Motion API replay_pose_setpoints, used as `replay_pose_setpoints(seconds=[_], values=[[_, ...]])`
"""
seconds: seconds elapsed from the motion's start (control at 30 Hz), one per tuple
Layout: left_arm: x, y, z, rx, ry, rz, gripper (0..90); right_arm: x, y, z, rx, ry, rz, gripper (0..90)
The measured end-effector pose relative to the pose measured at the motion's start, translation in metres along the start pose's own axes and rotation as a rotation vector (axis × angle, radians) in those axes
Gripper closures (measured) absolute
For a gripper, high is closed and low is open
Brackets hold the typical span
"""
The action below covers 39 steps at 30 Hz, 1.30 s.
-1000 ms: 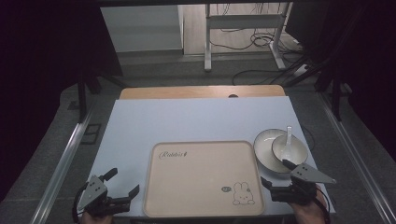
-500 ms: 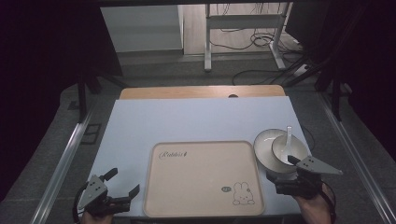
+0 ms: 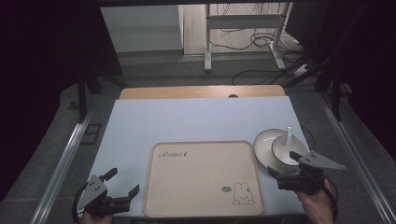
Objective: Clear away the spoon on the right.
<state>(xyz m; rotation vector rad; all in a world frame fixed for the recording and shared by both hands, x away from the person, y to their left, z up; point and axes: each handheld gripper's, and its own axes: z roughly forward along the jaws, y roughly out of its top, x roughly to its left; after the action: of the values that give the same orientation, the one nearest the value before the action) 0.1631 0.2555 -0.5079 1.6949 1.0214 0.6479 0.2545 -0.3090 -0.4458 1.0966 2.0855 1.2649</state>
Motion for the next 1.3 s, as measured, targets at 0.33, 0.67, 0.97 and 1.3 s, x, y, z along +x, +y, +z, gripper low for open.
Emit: replay_pose_setpoints(seconds=[0.33,0.67,0.97,1.3], values=[[0.0,0.0,0.0,0.0,0.0,-0.002,1.9,-0.007,0.006,0.001,0.029,-0.022,0.027,1.0],[0.0,0.0,0.0,-0.001,0.001,-0.003,1.9,-0.012,0.014,0.002,0.036,-0.05,0.028,0.0],[0.0,0.0,0.0,-0.002,0.001,-0.003,1.8,-0.021,0.019,0.006,0.058,-0.105,0.013,0.5],[0.001,0.0,0.0,-0.001,0.003,-0.004,1.8,-0.035,0.023,0.008,0.087,-0.131,0.031,4.2]])
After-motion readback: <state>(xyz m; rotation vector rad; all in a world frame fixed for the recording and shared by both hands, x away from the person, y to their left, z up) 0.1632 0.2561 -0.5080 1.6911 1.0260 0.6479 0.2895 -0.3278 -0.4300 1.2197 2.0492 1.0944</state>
